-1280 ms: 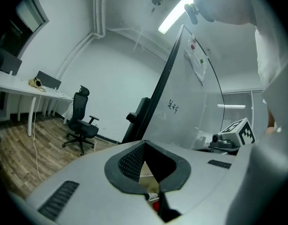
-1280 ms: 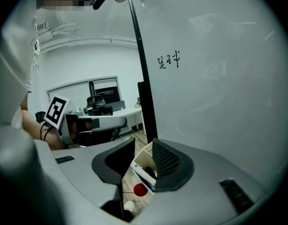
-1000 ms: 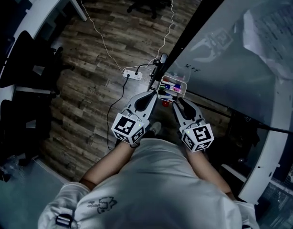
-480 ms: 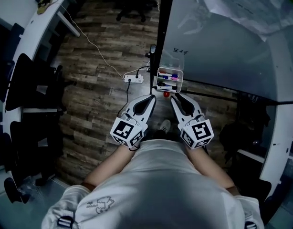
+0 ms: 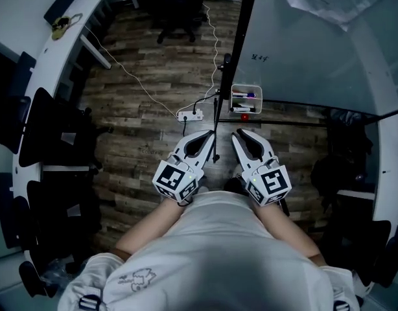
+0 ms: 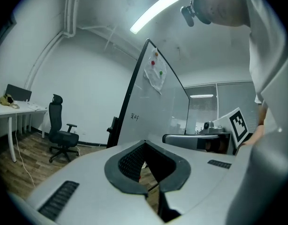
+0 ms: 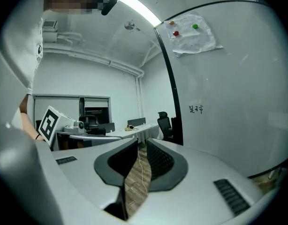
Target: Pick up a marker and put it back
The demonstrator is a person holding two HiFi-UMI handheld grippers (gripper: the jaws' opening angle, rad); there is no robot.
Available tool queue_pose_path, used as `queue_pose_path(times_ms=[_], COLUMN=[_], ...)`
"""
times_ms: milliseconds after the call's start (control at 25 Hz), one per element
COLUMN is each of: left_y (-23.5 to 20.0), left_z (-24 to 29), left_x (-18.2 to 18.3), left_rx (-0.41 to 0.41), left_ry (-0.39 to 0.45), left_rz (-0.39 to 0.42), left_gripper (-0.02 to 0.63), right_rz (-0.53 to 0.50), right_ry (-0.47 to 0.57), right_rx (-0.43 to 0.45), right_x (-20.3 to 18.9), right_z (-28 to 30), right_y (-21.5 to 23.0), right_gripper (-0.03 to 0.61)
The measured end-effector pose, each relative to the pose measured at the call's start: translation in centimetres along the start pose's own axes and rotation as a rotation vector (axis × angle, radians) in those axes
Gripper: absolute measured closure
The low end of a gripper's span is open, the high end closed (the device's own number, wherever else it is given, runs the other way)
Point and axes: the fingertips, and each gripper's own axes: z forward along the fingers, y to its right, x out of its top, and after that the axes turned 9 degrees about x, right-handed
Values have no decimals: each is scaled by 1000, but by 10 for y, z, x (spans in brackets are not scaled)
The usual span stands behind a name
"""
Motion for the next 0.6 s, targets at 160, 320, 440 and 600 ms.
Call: queue_pose_path(times_ms=[160, 320, 440, 600], left_y=[5, 15, 32, 55], left_z=[-34, -57, -70, -80], left_x=[0, -2, -3, -14], left_rx=[-51, -97, -129, -177], left_ry=[4, 3, 9, -3], left_rz=[13, 9, 15, 17], left_gripper=[609, 609, 609, 609], right_rz=[19, 17, 5, 0], right_ry=[18, 32, 31, 40], right_rx=[-52, -91, -99, -96], right_x=[-6, -6, -8, -14], right_z=[-14, -31, -44, -63], right_y=[-33, -58, -77, -95], right_gripper=[529, 542, 551, 565])
